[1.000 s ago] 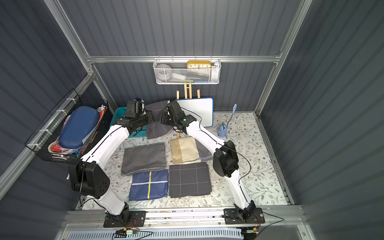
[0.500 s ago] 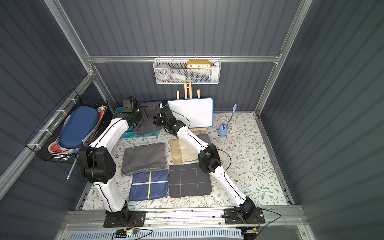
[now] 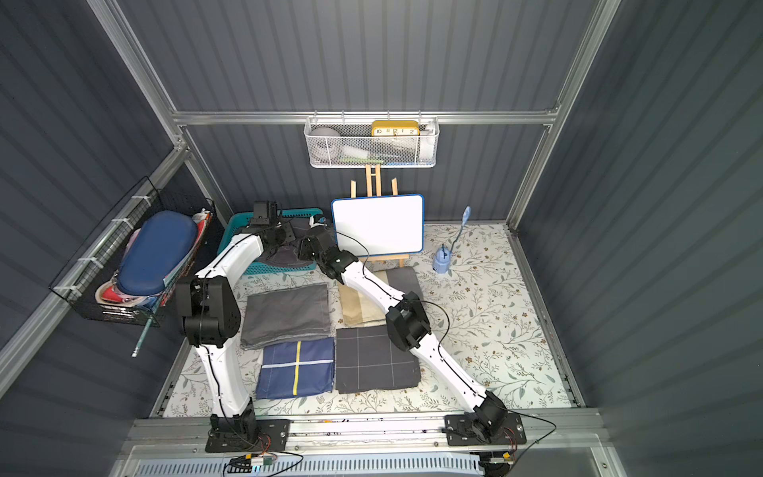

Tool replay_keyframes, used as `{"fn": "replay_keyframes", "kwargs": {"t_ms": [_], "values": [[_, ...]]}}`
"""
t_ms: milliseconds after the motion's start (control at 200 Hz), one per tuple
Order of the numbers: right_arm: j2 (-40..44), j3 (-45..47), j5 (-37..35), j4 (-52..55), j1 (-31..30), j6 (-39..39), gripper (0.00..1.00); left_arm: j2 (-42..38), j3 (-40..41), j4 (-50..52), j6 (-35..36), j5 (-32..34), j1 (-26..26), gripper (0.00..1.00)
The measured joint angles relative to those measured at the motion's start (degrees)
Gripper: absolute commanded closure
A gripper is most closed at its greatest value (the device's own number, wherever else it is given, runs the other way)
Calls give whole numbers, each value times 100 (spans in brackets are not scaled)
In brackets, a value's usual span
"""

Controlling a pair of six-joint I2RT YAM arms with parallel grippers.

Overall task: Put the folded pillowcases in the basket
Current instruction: Move the basket to the center of the board, then place the pillowcase in the basket.

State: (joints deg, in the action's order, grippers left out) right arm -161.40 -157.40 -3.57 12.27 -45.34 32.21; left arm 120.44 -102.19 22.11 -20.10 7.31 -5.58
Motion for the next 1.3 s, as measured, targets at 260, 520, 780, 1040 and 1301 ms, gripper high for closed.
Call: {"fn": "replay_keyframes", "kwargs": {"t_ms": [260, 520, 780, 1040, 1301], "values": [[37, 0, -509, 549, -31, -166, 99, 151, 160, -79, -24, -138, 0, 100], [468, 286, -894, 1322, -48, -247, 100, -129, 935, -448, -175, -411, -160, 100], [977, 798, -1069, 1746, -13, -271, 100, -778, 1779, -695, -481, -428, -588, 100], [1875, 2142, -1082, 1620, -42, -297, 100, -1360, 2391, -750, -796, -404, -793, 100], [1663, 1886, -667, 1082, 2, -507, 100, -1375, 1882, -520, -726, -96, -389, 100]]}}
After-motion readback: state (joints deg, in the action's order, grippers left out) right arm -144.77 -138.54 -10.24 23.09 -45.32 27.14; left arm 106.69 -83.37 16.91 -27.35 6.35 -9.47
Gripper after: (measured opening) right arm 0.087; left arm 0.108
